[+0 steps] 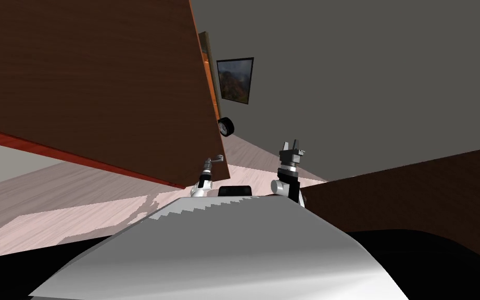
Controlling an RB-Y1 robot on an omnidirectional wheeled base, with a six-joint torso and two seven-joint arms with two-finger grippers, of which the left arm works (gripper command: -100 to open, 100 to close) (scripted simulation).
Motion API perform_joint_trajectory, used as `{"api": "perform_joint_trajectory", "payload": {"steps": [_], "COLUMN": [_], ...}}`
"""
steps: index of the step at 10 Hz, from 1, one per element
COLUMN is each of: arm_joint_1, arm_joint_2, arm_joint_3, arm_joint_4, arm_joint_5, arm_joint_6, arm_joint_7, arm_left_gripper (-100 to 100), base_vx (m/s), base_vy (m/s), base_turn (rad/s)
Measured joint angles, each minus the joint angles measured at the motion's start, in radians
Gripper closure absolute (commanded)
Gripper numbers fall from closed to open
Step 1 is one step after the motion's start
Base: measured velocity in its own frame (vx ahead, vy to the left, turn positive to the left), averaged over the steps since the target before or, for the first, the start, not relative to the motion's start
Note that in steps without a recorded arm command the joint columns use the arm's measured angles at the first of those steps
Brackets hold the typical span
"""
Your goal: Push the door open
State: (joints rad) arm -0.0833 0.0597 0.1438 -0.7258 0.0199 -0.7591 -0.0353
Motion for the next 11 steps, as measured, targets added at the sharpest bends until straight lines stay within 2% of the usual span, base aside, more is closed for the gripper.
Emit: {"api": "perform_joint_trajectory", "payload": {"steps": [1,3,5,6,11], "arm_joint_1": [0.008,-0.005,0.015,0.009,0.001], "arm_joint_2": [-0.010,-0.015,-0.034,-0.041,-0.082], "arm_joint_3": [0.010,0.035,0.057,0.071,0.121], "arm_joint_4": [-0.006,0.010,-0.029,-0.023,-0.017], "arm_joint_5": [0.004,0.016,0.026,0.032,0.055], "arm_joint_6": [0.000,-0.006,0.010,0.007,-0.008], "arm_joint_7": [-0.012,-0.025,-0.043,-0.051,-0.078], "arm_left_gripper": [100,100,100,100,100], "base_vx": [0.210,0.210,0.226,0.183,0.087], "base_vy": [-0.087,-0.074,-0.081,-0.072,-0.098], "base_turn": [0.100,0.105,0.125,0.091,0.064]}}
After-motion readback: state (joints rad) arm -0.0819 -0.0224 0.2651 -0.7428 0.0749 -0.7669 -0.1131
